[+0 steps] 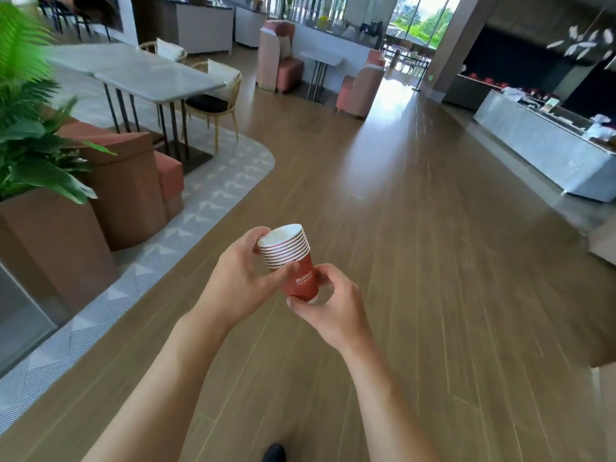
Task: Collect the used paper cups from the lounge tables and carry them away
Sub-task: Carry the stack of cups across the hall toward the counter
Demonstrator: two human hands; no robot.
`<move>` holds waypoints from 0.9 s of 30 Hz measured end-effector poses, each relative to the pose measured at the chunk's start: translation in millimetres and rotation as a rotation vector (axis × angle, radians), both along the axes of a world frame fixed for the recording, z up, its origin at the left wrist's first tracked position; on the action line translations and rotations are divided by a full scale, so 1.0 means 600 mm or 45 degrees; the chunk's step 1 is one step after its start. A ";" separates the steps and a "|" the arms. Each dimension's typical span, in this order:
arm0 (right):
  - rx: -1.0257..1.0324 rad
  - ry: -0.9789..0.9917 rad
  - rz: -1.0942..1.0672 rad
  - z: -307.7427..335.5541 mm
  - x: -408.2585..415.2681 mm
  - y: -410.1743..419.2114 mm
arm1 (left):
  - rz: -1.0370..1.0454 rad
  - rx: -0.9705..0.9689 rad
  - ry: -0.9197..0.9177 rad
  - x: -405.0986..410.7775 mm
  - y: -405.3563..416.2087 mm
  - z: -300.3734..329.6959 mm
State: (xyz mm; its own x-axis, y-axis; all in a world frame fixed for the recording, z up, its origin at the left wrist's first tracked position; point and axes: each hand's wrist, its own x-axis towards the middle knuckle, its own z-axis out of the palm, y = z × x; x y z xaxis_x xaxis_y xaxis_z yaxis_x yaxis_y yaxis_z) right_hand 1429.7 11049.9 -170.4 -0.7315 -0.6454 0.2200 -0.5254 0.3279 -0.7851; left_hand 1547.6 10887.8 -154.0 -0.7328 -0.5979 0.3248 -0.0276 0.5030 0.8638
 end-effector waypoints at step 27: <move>-0.047 -0.184 0.006 -0.044 -0.504 -0.206 | 0.011 0.107 -0.068 -0.510 -0.197 -0.025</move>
